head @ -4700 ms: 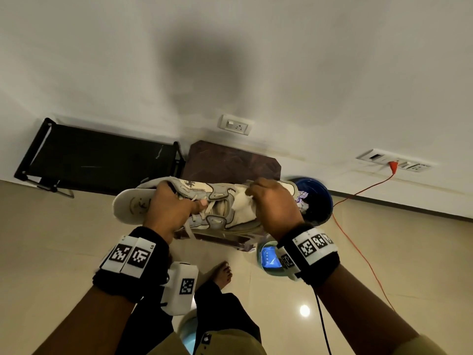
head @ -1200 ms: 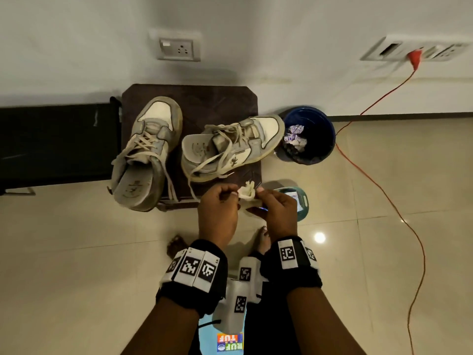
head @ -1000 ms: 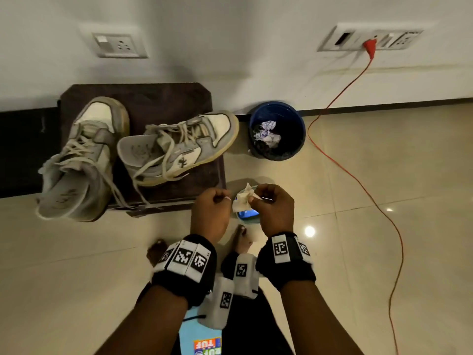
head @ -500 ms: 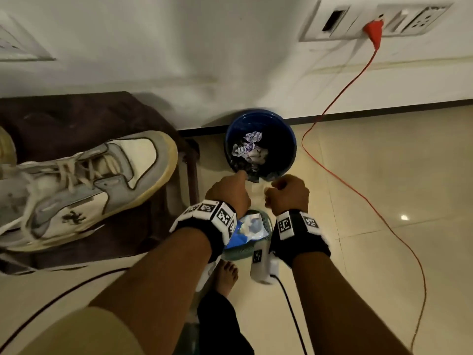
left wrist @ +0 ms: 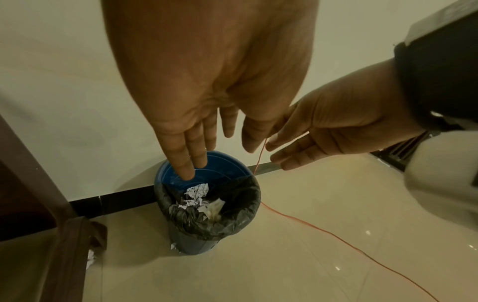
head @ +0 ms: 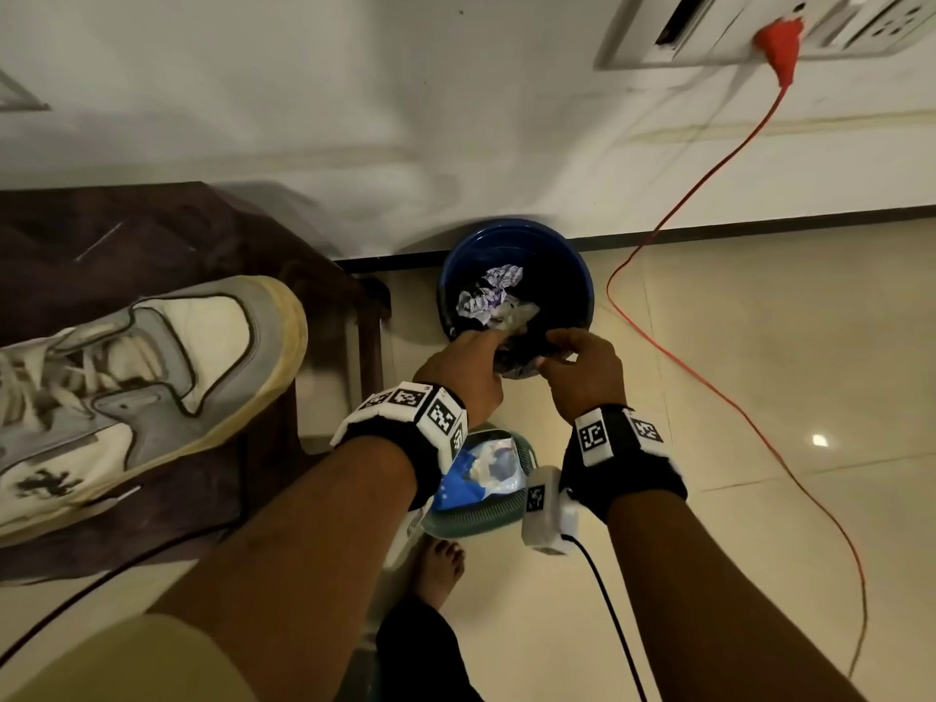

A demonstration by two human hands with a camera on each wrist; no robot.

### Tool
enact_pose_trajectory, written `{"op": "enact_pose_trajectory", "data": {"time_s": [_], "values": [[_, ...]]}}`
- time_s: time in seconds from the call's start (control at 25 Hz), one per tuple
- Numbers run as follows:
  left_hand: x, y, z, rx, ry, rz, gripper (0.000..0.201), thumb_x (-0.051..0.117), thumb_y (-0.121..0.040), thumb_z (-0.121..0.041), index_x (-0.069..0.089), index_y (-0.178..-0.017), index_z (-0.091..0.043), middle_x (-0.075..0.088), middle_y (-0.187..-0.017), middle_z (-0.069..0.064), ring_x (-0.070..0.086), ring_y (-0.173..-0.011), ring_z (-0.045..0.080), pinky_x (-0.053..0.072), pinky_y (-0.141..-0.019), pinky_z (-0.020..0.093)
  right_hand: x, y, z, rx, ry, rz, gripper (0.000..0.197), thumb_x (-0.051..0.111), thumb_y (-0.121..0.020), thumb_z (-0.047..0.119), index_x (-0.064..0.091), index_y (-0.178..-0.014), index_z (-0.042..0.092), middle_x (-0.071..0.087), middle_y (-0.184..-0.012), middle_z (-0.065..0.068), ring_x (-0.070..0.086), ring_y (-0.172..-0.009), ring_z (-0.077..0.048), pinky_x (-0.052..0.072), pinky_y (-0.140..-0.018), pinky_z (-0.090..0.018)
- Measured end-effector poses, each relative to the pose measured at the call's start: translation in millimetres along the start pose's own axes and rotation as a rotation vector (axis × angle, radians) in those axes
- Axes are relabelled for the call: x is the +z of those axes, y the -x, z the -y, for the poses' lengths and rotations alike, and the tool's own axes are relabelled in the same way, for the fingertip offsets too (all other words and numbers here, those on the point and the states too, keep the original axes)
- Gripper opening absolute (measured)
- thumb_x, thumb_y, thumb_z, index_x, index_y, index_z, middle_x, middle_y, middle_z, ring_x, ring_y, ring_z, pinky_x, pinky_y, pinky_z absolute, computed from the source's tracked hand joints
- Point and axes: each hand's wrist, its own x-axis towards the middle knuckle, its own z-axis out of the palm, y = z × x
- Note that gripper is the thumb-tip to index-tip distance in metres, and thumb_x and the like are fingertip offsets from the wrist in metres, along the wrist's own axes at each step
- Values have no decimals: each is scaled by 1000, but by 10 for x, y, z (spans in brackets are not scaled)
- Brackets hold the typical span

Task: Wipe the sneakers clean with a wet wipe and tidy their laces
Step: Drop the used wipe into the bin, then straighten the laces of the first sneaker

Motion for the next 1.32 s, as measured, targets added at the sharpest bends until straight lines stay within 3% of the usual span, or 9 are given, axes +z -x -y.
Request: {"op": "enact_pose_trajectory", "data": {"time_s": [0.24,0.44,0.6,0.76,0.88,1.04,1.16,1.32], "values": [[-22,554,145,-78,-31,90,46,52,-91,-24,42,-135,-21,45,-139,5,49,-123,29,42,-101,39,248,491,4,-38,42,114,26,66,-81,10,69,-106,11,72,-98,-11,65,-94,-24,47,-84,-27],[-310,1320,106,-113,63,74,39,54,-88,-16,48,-127,-13,51,-128,11,54,-115,32,44,-94,40,427,1236,403,-99,22,169,28,58,-82,7,69,-107,11,71,-102,-12,65,-97,-28,49,-84,-31],[-679,2036,309,-130,174,-20,43,51,-83,-12,50,-126,-15,53,-126,11,54,-114,31,44,-97,44,509,1953,979,-197,-6,156,28,56,-85,3,68,-110,7,68,-108,-16,61,-102,-31,43,-84,-28],[-1208,2739,547,-115,233,-156,43,51,-80,-8,54,-123,-16,59,-123,10,57,-112,30,47,-95,43,642,2621,1616,-271,-15,193,25,57,-82,5,69,-104,9,70,-99,-17,65,-93,-33,51,-84,-40],[-1584,3112,719,-102,280,-220,44,51,-78,-8,56,-121,-14,63,-120,10,59,-111,30,48,-92,41,779,2939,2028,-330,46,181,27,59,-81,6,70,-105,8,71,-99,-16,65,-94,-31,51,-85,-36],[-1958,3499,1043,-89,325,-278,36,50,-84,-10,60,-118,-16,66,-115,8,61,-107,28,49,-88,39,1008,3325,2494,-270,43,170,28,60,-78,8,69,-105,10,72,-96,-13,67,-92,-27,53,-85,-39],[-2168,3578,1334,-107,341,-326,32,50,-83,-16,61,-113,-18,64,-115,9,61,-106,30,50,-85,40,1219,3486,2675,-258,88,144,29,61,-80,9,69,-108,9,71,-103,-13,64,-98,-26,47,-85,-27],[-2412,3545,1745,-245,238,-330,45,52,-85,-17,50,-130,-15,52,-132,10,53,-118,32,47,-94,43,1493,3559,2716,-117,161,91,27,61,-81,19,69,-107,15,70,-105,-10,62,-101,-28,47,-85,-31]]}}
